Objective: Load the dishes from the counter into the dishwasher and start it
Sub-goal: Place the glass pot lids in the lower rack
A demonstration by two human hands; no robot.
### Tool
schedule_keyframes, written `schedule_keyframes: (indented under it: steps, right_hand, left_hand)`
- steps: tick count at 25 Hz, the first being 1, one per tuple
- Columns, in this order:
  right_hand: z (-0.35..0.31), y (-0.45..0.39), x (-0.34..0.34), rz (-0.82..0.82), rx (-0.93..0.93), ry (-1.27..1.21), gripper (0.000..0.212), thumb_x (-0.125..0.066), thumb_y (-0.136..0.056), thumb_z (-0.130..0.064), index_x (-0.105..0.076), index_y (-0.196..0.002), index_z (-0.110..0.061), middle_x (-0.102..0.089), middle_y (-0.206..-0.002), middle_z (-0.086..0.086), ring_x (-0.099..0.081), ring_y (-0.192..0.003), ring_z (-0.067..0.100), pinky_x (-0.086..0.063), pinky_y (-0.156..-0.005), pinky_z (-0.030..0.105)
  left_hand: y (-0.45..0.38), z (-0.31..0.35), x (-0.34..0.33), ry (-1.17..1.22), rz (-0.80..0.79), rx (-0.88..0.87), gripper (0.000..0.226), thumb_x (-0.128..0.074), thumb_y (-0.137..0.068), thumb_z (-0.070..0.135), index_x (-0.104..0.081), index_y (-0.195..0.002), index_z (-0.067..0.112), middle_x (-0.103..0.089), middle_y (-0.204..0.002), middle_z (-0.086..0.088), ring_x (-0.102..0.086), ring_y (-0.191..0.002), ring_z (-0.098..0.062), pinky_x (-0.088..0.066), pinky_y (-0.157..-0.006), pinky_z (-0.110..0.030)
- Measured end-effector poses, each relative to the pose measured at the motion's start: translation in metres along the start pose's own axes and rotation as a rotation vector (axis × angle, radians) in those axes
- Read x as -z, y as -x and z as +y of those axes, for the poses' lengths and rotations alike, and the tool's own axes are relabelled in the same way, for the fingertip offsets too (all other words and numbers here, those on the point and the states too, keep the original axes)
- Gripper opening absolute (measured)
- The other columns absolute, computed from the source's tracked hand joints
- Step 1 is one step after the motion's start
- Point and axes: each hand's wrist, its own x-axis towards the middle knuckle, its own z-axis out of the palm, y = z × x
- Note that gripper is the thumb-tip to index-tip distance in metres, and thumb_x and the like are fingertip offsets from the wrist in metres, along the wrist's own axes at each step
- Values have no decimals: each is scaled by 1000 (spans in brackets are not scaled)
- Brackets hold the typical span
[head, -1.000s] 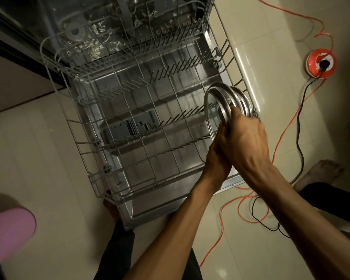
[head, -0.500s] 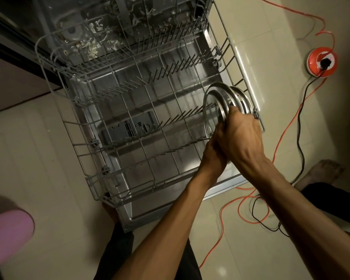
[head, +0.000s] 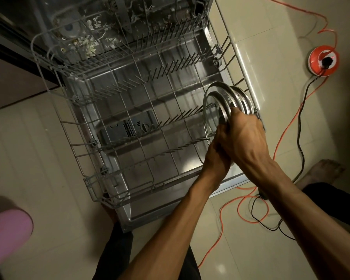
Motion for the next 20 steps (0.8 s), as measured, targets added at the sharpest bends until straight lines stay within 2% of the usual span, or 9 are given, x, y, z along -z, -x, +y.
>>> schedule_keyframes:
  steps: [3,6,11,15,20]
  right_hand:
    - [2,1,-3,16,13,-3,21,-55,-96,-12,-55,-112,0,-60,-80,12,-62,-71,30,-56,-75,46]
    - [3,0,-5,20,20,-5,21,-56,-95,-12,-55,-113,-1,-60,-79,12,-61,-69,30,-56,-72,47]
    - [3,-2,-4,7,30,9,22,-55,-97,-12,-55,-115,-1,-58,-81,11,-61,-72,28,-56,-77,45]
    - [4,-1,-6,52,-3,-12,17,-52,-98,-12,-55,-111,-1,-59,-80,12,-60,-71,28,-55,-75,44]
    - [1,6,-5,57,-19,-16,19,-52,-98,-11,-54,-114,-2,-58,-80,10,-58,-70,25,-55,-74,39]
  left_hand:
    - [0,1,1,66,-14,0,42,-15,-107,15,-36,-140,1,-71,-63,12,-67,-60,3,-50,-54,-11]
    - [-3,-3,2,68,-8,-13,37,-14,-107,15,-45,-126,10,-71,-62,13,-67,-61,4,-49,-55,-10]
    - [0,-3,-1,63,1,-41,45,-14,-107,19,-34,-143,1,-72,-66,15,-68,-64,4,-50,-58,-11]
    - [-1,1,-4,72,10,-39,46,-16,-108,17,-33,-144,-5,-70,-62,10,-67,-58,1,-50,-54,-12]
    - [4,4,-2,56,-19,-56,45,-15,-107,17,-33,-144,-4,-70,-65,11,-68,-61,2,-51,-56,-12]
